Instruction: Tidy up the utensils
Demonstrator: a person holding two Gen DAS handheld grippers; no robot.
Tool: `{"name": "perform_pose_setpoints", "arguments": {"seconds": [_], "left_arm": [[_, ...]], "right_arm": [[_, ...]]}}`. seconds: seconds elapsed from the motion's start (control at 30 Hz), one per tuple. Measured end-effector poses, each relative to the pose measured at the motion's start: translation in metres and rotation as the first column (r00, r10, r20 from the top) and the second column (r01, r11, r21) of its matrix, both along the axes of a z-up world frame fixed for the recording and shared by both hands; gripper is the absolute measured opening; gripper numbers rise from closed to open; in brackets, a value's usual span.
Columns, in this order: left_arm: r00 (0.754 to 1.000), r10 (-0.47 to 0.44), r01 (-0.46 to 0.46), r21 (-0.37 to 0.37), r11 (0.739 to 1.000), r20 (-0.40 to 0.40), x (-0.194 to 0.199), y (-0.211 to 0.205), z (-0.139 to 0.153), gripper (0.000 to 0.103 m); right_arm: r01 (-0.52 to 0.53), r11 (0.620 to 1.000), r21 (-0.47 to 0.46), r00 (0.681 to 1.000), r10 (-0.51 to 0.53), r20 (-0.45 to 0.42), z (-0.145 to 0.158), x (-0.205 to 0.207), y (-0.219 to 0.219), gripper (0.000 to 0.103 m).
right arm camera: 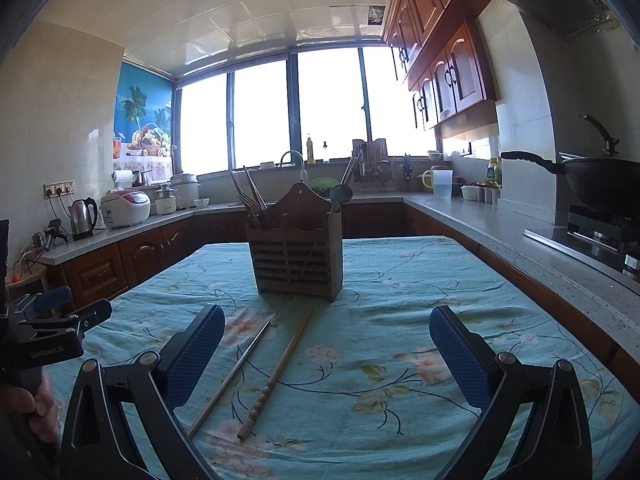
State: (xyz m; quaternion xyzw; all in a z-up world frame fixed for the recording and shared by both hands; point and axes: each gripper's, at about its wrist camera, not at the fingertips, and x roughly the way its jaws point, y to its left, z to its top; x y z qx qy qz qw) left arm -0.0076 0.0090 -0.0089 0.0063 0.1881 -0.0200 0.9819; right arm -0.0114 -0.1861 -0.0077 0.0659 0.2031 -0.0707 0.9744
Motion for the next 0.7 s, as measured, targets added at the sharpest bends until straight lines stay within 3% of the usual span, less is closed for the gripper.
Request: {"name": "perform_pose_setpoints", "arguments": {"seconds": [0.7], "left_arm": [[1.000, -0.002, 0.002, 0.012, 1.000, 0.013, -0.0018, -0.0033, -0.0010, 0.102]], "right_arm": [[0.002, 1.000, 0.004, 1.000, -0.002, -0.004, 0.0004, 0.0010, 0.0015, 0.103]]}}
